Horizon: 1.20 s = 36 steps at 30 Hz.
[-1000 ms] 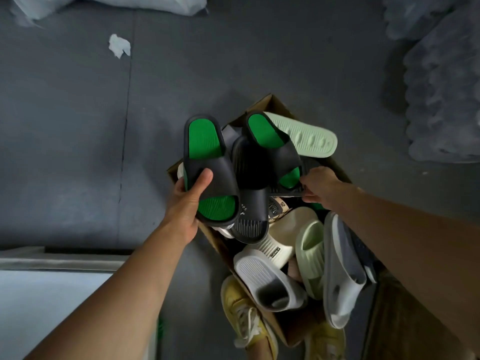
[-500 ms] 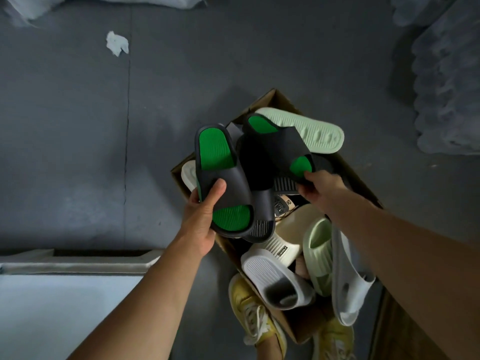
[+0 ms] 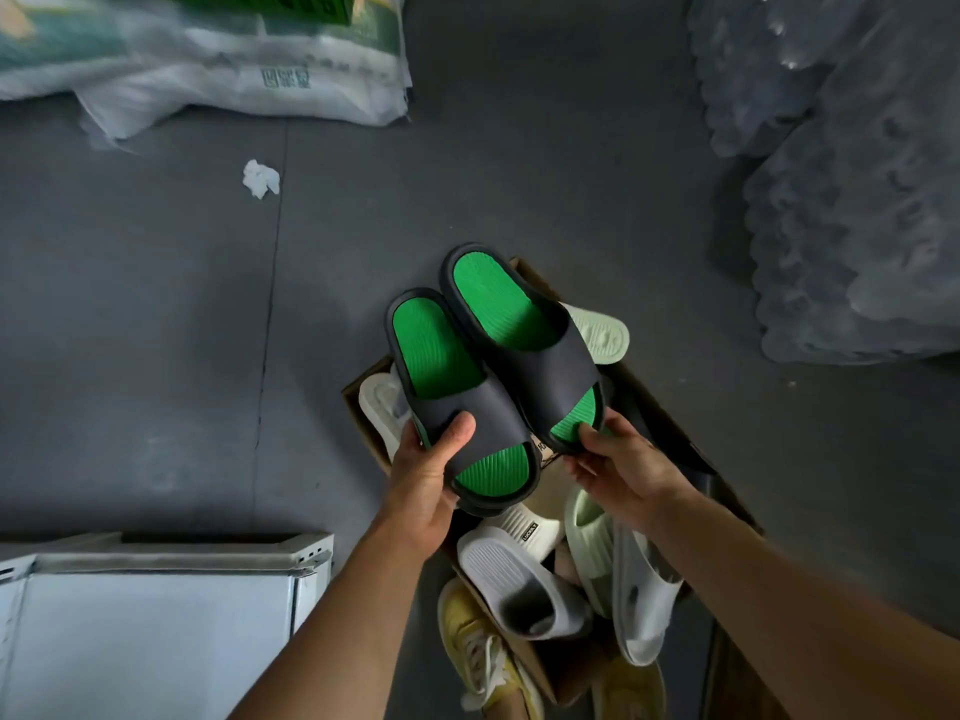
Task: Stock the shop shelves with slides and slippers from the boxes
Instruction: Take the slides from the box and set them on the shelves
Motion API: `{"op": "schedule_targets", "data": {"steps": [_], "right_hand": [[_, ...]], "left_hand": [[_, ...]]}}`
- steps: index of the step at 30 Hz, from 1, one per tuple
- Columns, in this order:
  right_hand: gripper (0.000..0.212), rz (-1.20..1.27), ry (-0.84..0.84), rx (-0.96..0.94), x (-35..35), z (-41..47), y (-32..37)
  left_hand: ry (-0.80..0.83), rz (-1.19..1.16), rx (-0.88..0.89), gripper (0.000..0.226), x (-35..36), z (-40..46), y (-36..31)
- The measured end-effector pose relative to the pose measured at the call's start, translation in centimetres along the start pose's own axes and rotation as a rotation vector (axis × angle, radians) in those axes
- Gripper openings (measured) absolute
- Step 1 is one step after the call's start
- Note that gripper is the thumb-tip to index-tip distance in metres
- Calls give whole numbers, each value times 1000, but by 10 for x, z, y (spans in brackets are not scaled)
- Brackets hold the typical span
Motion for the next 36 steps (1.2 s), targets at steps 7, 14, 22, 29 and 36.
{"op": "schedule_targets", "data": {"steps": [7, 14, 22, 29, 36], "right_hand": [[31, -94, 51, -45, -10, -15, 27], [30, -98, -27, -11, -51, -22, 21], [34, -171, -278, -179, -67, -24, 9], [38, -444, -497, -462, -44, -25, 21], [31, -701, -476, -571, -35, -36, 45]], "left_hand": [[53, -45, -7, 56, 18, -13, 19], [37, -129, -71, 64, 29, -7, 72], [-5, -186, -28, 77, 45, -5, 114], [33, -240, -28, 95, 74, -13, 112], [161, -346, -83, 111, 95, -25, 115]]}}
Point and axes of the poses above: each hand's wrist, its own z-axis towards the middle knuckle, its own x-axis out of the palm, y = z × x, the point moved 3 cm from there along z, towards the middle knuckle, and after that the axes turned 13 degrees about -x, right-handed, at the moved point
